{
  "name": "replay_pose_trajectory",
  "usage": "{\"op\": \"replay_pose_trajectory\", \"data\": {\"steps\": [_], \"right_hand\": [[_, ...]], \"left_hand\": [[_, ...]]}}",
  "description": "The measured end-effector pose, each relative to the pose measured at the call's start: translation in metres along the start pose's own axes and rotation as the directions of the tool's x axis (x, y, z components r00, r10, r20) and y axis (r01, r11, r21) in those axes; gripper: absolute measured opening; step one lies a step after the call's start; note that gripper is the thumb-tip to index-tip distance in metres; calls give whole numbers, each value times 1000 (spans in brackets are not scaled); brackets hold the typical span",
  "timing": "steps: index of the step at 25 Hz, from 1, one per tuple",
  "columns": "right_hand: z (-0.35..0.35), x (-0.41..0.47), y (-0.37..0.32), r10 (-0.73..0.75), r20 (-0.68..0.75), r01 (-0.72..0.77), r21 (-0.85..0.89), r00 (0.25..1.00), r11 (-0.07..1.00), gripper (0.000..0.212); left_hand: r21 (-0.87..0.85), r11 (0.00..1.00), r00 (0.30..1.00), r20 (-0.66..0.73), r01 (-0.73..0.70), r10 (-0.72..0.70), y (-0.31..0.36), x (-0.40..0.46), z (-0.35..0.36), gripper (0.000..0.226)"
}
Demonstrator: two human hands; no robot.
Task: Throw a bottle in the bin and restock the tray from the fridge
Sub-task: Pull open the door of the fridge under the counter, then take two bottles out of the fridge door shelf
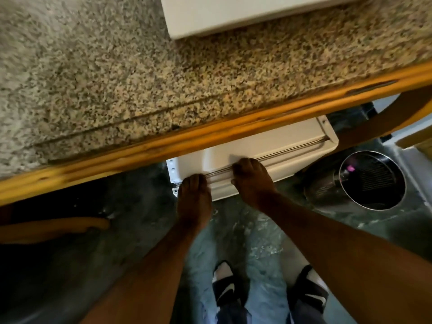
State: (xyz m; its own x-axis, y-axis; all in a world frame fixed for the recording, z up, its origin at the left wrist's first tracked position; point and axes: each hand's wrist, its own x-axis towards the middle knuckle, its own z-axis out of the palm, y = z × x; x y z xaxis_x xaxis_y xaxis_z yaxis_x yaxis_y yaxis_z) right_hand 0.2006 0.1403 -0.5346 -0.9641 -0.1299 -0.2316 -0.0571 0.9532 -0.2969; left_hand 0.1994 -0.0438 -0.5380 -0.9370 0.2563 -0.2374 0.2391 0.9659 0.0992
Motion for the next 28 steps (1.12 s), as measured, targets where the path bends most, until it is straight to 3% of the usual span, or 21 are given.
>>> {"op": "replay_pose_trajectory", "data": {"steps": [11,15,18,24,28], "right_hand": [[-3,-36,6,-111,-23,110,-39,994,993,40],[13,-75,17,-141,-151,143,7,979,990,36],[29,-104,25,-120,-269,141,59,956,988,34],[41,-150,47,-7,-360,21,33,933,999,30],[37,-175,57,234,-377,-239,35,896,970,21]], "left_hand": [[51,996,996,-49,-77,80,8,-44,11,45],[34,965,965,16,-261,260,4,-85,27,45],[-24,908,908,-44,-418,417,-2,-105,25,36],[-99,894,897,-117,-437,426,19,-86,30,31],[-15,863,862,-77,-504,502,61,-54,30,31]]}}
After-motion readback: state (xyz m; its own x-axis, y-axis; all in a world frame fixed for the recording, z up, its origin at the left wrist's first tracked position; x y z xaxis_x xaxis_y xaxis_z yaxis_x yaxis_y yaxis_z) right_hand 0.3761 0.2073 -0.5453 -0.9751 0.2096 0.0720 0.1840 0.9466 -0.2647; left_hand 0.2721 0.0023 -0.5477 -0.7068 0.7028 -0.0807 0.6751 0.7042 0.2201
